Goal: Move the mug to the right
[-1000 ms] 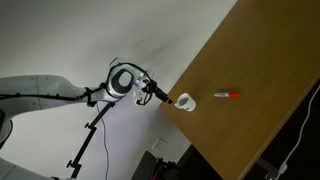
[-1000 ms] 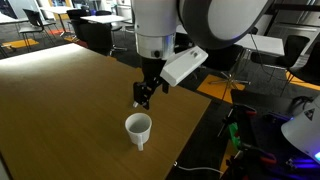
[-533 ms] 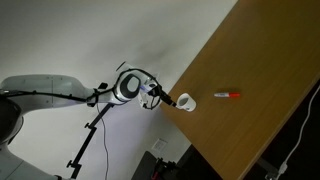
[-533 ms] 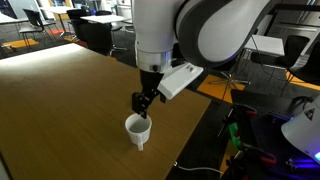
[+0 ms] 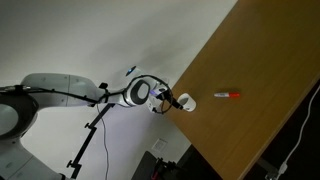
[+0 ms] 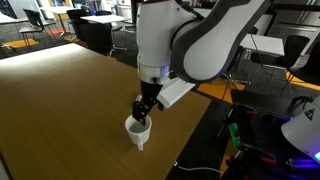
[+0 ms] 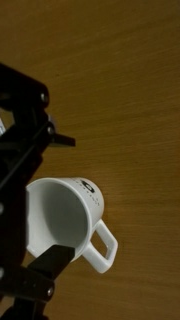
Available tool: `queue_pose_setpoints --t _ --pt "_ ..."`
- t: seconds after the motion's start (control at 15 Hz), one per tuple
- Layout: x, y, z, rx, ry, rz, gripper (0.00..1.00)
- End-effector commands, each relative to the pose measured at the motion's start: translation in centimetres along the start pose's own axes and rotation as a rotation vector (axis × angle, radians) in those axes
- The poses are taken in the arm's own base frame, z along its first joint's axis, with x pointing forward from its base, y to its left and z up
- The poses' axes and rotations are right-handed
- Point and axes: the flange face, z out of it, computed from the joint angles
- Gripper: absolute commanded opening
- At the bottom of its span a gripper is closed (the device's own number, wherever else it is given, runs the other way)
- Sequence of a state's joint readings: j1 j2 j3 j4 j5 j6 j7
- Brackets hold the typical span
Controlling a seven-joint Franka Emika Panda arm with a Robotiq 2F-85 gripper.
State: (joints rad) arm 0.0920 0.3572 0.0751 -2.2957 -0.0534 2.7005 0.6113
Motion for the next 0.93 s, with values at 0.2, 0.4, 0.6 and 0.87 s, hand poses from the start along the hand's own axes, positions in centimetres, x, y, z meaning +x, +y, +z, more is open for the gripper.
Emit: queue_pose_setpoints --t 0.2,0.4,0.6,0.87 --pt "1.1 0.6 2.0 0.008 0.006 -0.018 1.0" --pt "1.6 0.9 2.9 0.003 0.016 -0.017 1.0" --pt "2.2 0.8 4.0 0.002 0.037 -0.021 1.0" --pt "2.8 0.7 5.1 0.008 0.048 -0.016 0.77"
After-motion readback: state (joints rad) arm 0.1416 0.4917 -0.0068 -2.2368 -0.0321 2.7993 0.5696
